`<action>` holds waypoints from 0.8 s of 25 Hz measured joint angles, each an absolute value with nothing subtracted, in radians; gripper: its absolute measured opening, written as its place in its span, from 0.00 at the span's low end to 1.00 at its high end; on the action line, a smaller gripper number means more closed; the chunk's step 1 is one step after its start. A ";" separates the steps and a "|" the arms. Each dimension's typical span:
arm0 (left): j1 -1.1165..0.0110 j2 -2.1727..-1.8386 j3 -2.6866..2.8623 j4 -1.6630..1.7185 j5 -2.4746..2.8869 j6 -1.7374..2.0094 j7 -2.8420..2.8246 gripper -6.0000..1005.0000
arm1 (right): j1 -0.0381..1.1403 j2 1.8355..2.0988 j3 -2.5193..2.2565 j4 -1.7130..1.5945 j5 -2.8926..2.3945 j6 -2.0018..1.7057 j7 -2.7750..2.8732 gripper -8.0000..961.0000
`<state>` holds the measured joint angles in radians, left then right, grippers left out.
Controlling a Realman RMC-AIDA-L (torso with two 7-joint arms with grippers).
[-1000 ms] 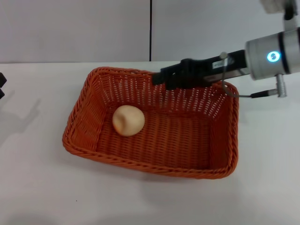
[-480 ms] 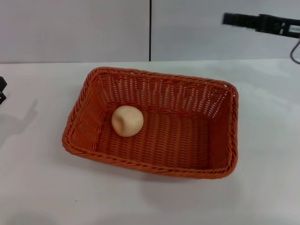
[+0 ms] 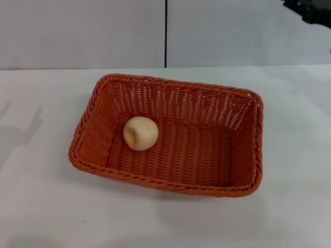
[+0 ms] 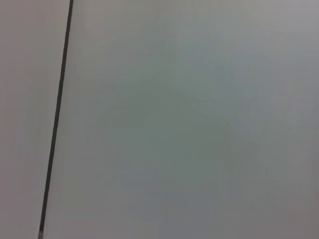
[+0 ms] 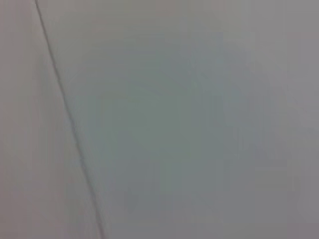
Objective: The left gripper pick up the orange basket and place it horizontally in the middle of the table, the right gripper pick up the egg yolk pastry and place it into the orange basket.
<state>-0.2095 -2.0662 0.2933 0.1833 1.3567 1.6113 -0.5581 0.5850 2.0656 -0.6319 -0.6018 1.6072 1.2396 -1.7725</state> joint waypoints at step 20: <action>-0.185 -2.066 0.294 0.137 1.362 1.591 -0.514 0.81 | 0.560 2.072 -0.629 -0.395 1.696 1.288 -2.048 0.57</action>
